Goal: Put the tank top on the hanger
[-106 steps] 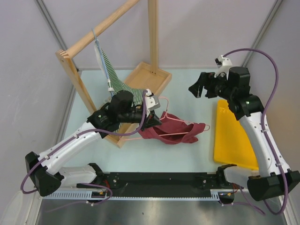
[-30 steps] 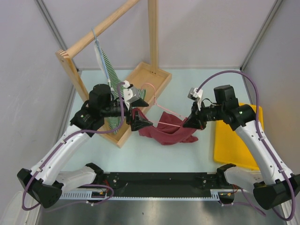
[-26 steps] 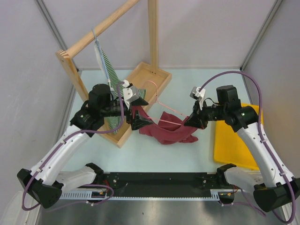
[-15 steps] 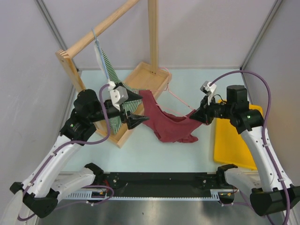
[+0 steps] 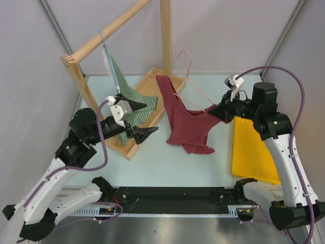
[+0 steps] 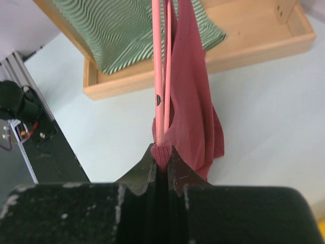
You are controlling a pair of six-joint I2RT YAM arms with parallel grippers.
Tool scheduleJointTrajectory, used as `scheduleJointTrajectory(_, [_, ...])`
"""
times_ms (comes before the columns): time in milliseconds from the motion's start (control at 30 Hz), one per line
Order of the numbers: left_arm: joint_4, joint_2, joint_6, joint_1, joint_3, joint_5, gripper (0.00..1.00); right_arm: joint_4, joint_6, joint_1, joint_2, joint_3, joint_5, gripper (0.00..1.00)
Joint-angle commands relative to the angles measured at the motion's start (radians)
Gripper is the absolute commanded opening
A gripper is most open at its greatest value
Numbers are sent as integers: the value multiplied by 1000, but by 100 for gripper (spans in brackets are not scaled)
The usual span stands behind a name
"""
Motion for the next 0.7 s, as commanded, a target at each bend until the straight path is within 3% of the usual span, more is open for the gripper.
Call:
scheduleJointTrajectory(0, [2, -92, 17, -3, -11, -154, 99, 115, 53, 6, 32, 113, -7, 0])
scheduleJointTrajectory(200, [-4, -144, -9, -5, -5, -300, 99, 107, 50, 131, 116, 259, 63, 0])
scheduleJointTrajectory(467, [-42, -145, -88, -2, 3, -644, 99, 121, 99, 252, 277, 455, 177, 0])
scheduleJointTrajectory(667, [-27, -165, -106, 20, -14, -670, 100, 107, 112, 333, 404, 612, 258, 0])
